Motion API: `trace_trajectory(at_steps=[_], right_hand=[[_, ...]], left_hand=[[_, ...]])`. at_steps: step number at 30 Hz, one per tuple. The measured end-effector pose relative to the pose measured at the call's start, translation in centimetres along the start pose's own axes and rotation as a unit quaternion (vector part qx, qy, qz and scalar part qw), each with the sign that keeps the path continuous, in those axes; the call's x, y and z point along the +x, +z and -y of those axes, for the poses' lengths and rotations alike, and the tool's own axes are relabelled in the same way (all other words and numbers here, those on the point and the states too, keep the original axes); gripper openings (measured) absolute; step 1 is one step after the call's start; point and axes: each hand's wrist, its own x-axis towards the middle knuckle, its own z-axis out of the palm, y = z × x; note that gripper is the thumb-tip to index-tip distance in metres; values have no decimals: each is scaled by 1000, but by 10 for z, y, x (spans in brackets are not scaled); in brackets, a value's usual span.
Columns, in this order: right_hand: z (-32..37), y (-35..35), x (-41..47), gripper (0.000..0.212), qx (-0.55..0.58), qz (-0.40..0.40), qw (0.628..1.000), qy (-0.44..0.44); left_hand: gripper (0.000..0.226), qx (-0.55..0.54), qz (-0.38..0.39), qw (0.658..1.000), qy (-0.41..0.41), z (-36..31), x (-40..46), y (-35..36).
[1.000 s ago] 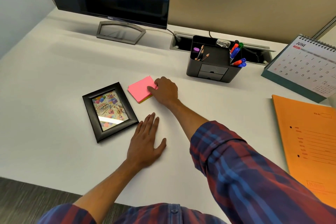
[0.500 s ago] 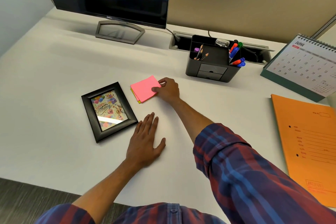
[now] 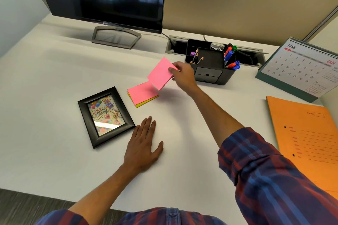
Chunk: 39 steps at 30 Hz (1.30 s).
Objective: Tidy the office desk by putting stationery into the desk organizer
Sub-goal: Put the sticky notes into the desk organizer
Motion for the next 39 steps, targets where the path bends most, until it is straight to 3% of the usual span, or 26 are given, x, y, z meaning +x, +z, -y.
trace_trajectory(at_steps=[5, 12, 18, 25, 33, 39], right_hand=[[29, -42, 17, 18, -110, -91, 981, -131], [41, -102, 52, 20, -289, -218, 907, -214], [35, -124, 72, 23, -452, -205, 844, -204], [23, -119, 83, 20, -481, -151, 844, -183], [16, -115, 90, 25, -472, -144, 858, -140], [14, -99, 82, 29, -429, -173, 854, -237]], left_hand=[[75, 3, 0, 1000, 0, 1, 0, 1], [75, 3, 2, 1000, 2, 1, 0, 2], [75, 7, 4, 1000, -1, 1, 0, 1], [75, 6, 5, 1000, -4, 0, 0, 0], [75, 2, 0, 1000, -3, -1, 0, -1], [75, 6, 4, 1000, -3, -1, 0, -1]])
